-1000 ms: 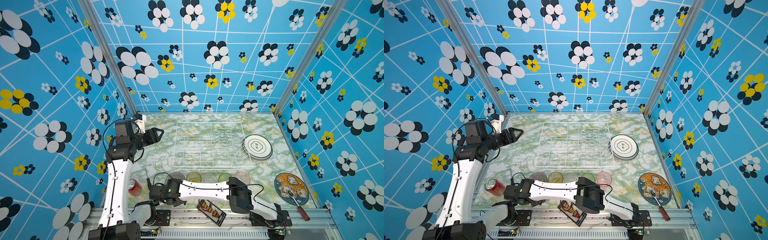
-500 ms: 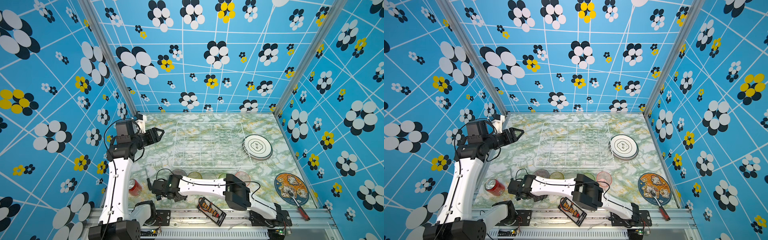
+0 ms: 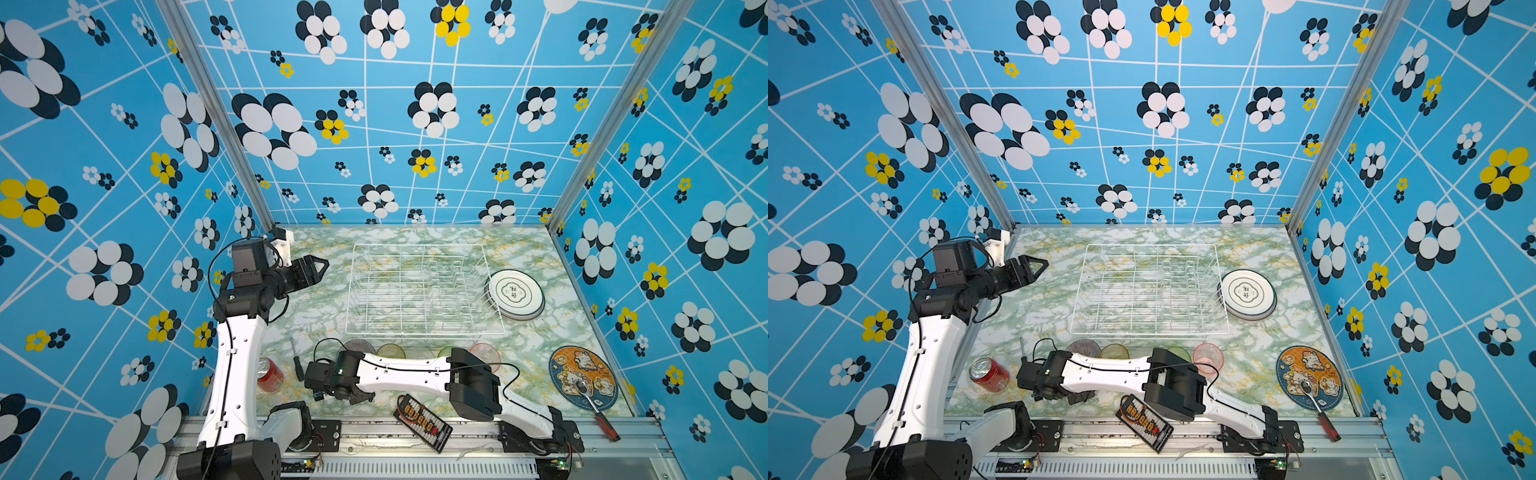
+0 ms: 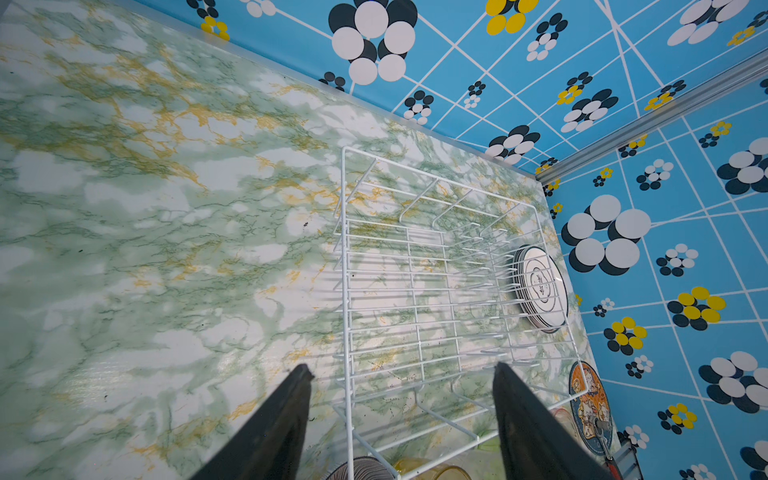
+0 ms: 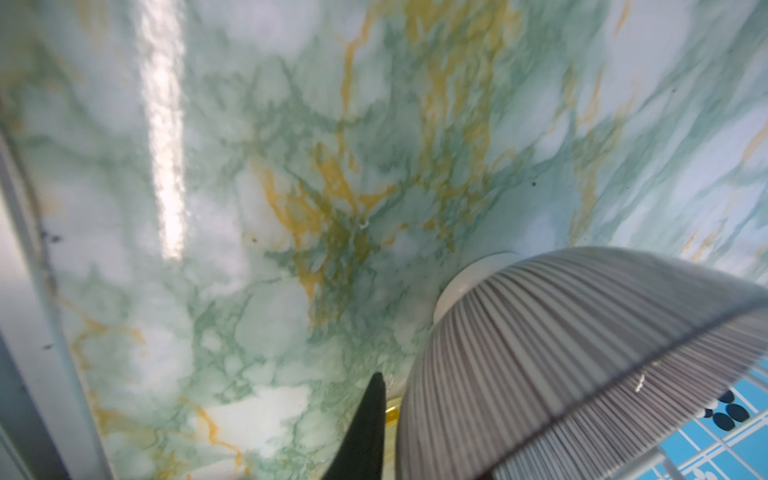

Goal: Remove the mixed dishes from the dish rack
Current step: 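Lower the striped bowl onto the table beside the glasses with the right gripper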

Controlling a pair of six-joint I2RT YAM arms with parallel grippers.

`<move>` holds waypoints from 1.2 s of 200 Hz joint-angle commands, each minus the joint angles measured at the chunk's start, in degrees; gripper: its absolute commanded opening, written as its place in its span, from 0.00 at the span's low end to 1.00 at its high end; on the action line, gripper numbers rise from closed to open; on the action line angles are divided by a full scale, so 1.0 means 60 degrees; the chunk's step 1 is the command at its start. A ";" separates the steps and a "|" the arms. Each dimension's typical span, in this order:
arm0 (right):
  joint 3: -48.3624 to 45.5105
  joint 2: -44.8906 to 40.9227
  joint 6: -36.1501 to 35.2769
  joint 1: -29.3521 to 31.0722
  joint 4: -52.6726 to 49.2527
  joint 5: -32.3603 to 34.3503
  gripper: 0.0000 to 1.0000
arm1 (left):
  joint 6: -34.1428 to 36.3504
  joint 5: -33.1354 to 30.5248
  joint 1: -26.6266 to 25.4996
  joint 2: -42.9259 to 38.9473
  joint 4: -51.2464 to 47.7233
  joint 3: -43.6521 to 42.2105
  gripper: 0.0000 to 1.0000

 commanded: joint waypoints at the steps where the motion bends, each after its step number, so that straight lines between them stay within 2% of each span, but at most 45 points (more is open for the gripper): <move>1: -0.0096 -0.0126 0.0118 0.0004 -0.0098 -0.0213 0.29 | -0.0028 0.0187 0.0067 0.0058 0.0017 0.0002 0.70; 49: -0.0165 -0.0415 0.0187 0.0007 -0.0096 -0.0499 0.45 | -0.0029 0.0205 0.0040 0.0094 0.0017 -0.0015 0.70; 76: -0.0325 -0.0723 0.0245 0.0000 0.0122 -0.0652 0.50 | -0.0039 0.0192 0.0040 0.0116 0.0017 -0.0026 0.70; 125: -0.1014 -0.1744 0.0321 0.0011 0.0863 -0.0579 0.51 | -0.0013 0.0198 0.0025 0.0153 0.0033 -0.0093 0.71; 183: -0.2009 -0.3353 0.0557 0.0004 0.1532 -0.1166 0.51 | 0.0043 0.0059 -0.0104 0.0228 0.0017 -0.0145 0.70; 215: -0.2787 -0.4420 0.0833 -0.0053 0.1976 -0.1004 0.51 | 0.0154 -0.0254 -0.0411 0.0321 -0.0055 -0.0068 0.71; 240: -0.3560 -0.5496 0.1319 -0.0388 0.2307 -0.0756 0.51 | 0.0332 -0.0896 -0.0876 0.0409 -0.0177 0.0065 0.71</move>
